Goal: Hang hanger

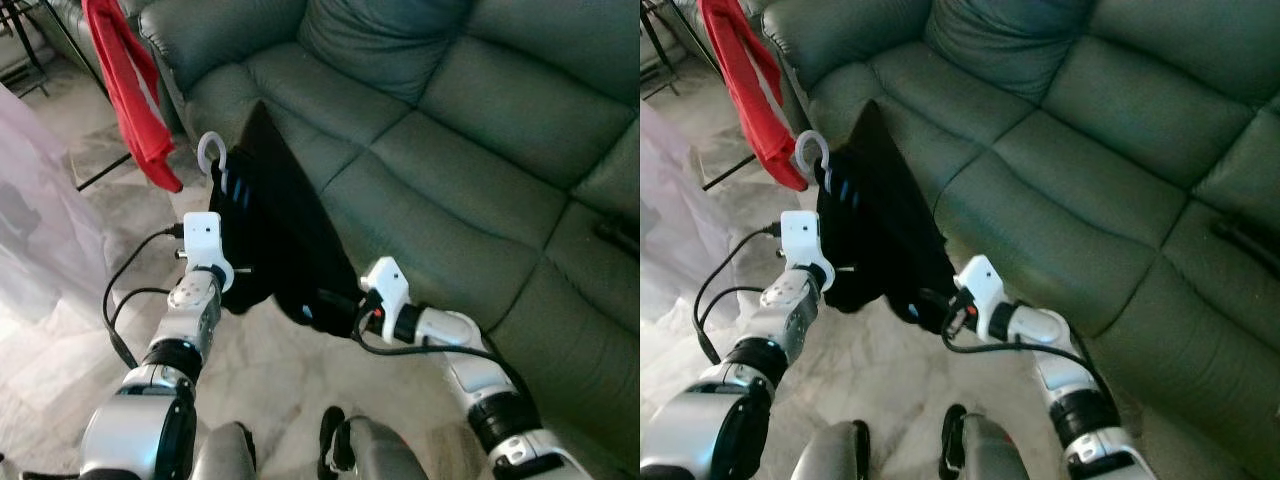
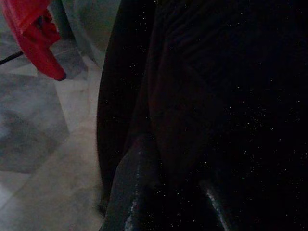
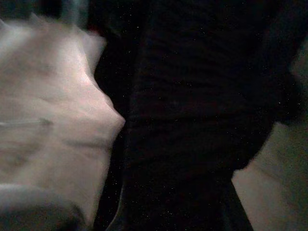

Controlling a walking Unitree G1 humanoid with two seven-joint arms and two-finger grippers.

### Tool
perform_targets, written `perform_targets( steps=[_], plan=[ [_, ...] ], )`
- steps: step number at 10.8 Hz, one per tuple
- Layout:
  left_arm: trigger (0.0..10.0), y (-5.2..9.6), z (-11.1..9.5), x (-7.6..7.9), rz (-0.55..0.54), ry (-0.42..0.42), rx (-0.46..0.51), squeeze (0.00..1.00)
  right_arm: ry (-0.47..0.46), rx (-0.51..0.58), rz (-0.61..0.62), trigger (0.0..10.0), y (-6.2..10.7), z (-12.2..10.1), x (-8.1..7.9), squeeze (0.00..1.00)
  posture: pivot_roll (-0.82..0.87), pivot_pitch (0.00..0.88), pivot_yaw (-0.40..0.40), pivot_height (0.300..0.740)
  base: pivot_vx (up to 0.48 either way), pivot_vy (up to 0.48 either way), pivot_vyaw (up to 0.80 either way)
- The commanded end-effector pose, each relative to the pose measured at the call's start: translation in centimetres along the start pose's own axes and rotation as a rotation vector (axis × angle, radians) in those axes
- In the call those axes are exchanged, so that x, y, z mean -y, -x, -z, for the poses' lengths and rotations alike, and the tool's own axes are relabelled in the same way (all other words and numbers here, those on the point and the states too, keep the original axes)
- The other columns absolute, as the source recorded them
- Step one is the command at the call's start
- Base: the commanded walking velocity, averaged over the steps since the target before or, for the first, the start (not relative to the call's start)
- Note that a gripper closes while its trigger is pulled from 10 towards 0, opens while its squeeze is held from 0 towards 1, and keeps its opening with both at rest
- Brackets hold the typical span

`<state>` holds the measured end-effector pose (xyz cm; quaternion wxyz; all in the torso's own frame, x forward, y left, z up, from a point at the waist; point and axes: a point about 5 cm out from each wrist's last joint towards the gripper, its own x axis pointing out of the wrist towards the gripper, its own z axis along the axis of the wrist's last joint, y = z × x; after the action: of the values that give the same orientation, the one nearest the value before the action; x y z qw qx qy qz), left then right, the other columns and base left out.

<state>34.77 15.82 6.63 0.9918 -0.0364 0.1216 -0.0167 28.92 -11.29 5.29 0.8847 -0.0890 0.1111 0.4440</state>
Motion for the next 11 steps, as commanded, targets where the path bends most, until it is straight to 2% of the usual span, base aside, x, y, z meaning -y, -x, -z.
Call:
perform_targets(
  steps=[1,2,3,4,6,7,8,9,10,11],
  plan=[
    [0.0,-0.5,-2.0,-0.5,-0.028,0.041,0.067,0.00,0.024,-0.105,0.097,10.0,1.0,1.8,0.9,0.99,-0.02,0.145,-0.075,0.740,0.000,0.000,0.00],
    [0.0,-0.7,-2.8,-0.6,-0.030,0.043,0.098,0.00,0.100,-0.064,0.240,10.0,1.4,1.3,2.0,1.00,-0.02,0.143,-0.076,0.740,0.000,0.000,0.00],
    [0.0,-0.7,-3.1,-0.8,-0.038,0.028,0.116,0.00,0.097,-0.002,0.272,10.0,1.4,0.7,1.9,1.00,-0.02,0.143,-0.076,0.740,0.000,0.000,0.00],
    [0.0,-0.7,-3.7,-1.5,-0.058,0.006,0.144,0.00,0.104,-0.015,0.166,10.0,1.6,1.5,0.3,1.00,-0.02,0.141,-0.076,0.740,0.000,0.000,0.00],
    [0.0,-0.6,-4.0,-1.9,-0.068,0.025,0.154,0.00,0.160,-0.153,0.073,10.0,2.7,4.6,-1.4,1.00,-0.01,0.128,-0.068,0.740,0.000,0.000,0.00],
    [0.0,-0.4,-3.7,-2.1,-0.056,0.011,0.155,0.00,0.130,-0.125,0.098,10.0,3.0,4.6,-1.4,1.00,-0.01,0.123,-0.062,0.740,0.000,0.000,0.00],
    [0.0,0.2,-3.0,-2.3,-0.007,-0.055,0.170,0.00,0.120,-0.152,0.097,10.0,3.8,4.7,-1.0,1.00,-0.02,0.117,-0.052,0.740,0.000,0.000,0.00],
    [0.0,1.5,-1.6,-2.2,0.156,-0.186,0.173,0.00,0.219,-0.260,0.206,10.0,5.1,4.6,1.2,1.00,-0.03,0.122,-0.048,0.740,0.000,0.000,0.00],
    [0.0,2.4,-0.8,-2.5,0.263,-0.291,0.167,0.00,0.298,-0.219,0.214,10.0,6.1,3.0,3.1,1.00,-0.03,0.124,-0.050,0.740,0.000,0.000,0.00],
    [0.0,2.7,-0.7,-2.9,0.276,-0.324,0.162,0.00,0.312,-0.215,0.201,10.0,6.4,2.3,3.8,1.00,-0.03,0.131,-0.052,0.740,0.000,0.000,0.00]
  ],
)
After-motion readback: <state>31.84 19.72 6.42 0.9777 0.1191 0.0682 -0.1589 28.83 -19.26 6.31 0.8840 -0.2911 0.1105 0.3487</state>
